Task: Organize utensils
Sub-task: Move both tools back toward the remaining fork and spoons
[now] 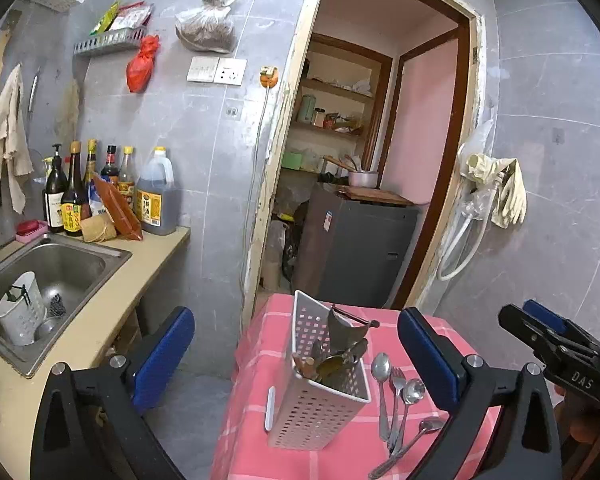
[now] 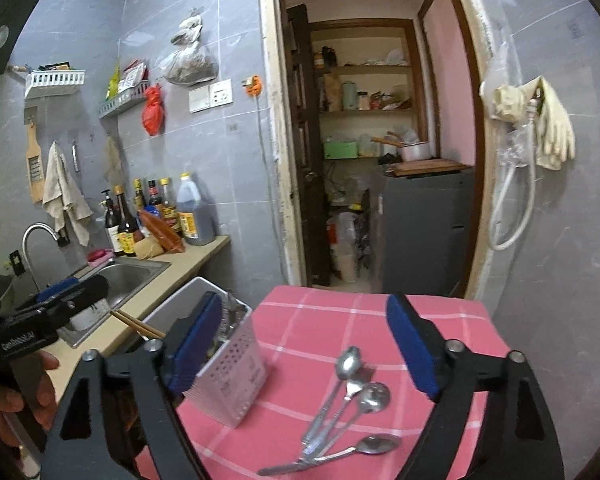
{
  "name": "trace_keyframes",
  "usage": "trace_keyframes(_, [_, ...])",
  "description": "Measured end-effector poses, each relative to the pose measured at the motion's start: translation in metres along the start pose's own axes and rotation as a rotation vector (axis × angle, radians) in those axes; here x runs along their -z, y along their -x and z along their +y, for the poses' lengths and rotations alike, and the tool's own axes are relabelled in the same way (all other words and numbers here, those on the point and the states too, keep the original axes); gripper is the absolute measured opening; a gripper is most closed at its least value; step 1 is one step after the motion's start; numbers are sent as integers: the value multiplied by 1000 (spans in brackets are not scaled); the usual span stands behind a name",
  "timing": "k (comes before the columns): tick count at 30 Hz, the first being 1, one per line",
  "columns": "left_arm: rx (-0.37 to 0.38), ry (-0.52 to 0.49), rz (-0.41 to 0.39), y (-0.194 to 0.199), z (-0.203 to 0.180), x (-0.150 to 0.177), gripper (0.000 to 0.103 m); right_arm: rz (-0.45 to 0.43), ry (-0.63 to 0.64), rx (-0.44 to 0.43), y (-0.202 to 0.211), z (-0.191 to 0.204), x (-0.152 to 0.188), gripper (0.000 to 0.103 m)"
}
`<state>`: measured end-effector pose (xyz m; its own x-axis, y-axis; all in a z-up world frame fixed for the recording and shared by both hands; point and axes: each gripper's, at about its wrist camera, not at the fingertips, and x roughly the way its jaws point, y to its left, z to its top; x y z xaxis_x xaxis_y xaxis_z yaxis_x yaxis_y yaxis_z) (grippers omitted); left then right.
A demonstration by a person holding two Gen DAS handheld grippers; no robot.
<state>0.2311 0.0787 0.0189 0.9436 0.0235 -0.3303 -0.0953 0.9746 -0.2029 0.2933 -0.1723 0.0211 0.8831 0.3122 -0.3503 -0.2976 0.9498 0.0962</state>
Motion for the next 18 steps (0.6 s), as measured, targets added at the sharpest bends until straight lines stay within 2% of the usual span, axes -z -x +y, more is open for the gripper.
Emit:
trace_keyframes(1, [-4,-3,-3,3,-2,0,103,-4,0,13,4,-2,1,94])
trace_keyframes(6, [-23,-39,-6,11,-15,6,103,-19,-8,70,21,-15,6,100])
trace_keyframes(18, [-48,-112,4,17,-54,31,103,-26,-33,175,43,-60,24,101])
